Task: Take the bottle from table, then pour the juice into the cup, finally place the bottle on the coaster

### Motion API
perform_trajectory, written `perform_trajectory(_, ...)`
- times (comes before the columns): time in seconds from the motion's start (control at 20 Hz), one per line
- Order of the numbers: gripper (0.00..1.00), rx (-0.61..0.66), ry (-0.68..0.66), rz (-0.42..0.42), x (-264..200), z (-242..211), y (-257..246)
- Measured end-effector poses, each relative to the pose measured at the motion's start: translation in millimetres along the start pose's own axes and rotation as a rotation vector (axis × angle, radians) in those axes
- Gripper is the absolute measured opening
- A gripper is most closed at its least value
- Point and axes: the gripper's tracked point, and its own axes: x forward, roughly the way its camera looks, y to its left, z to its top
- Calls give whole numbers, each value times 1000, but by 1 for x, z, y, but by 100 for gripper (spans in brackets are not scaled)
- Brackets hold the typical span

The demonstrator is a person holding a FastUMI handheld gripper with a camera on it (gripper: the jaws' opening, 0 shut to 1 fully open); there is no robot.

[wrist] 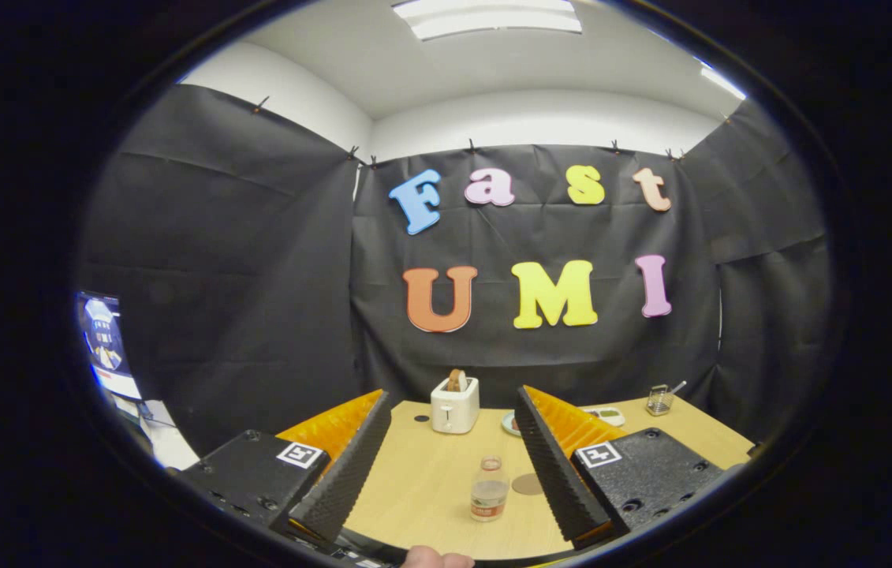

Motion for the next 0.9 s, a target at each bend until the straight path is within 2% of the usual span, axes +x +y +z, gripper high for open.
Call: perform_trajectory(0.9, 100, 5, 26, 29, 0, -28, 15)
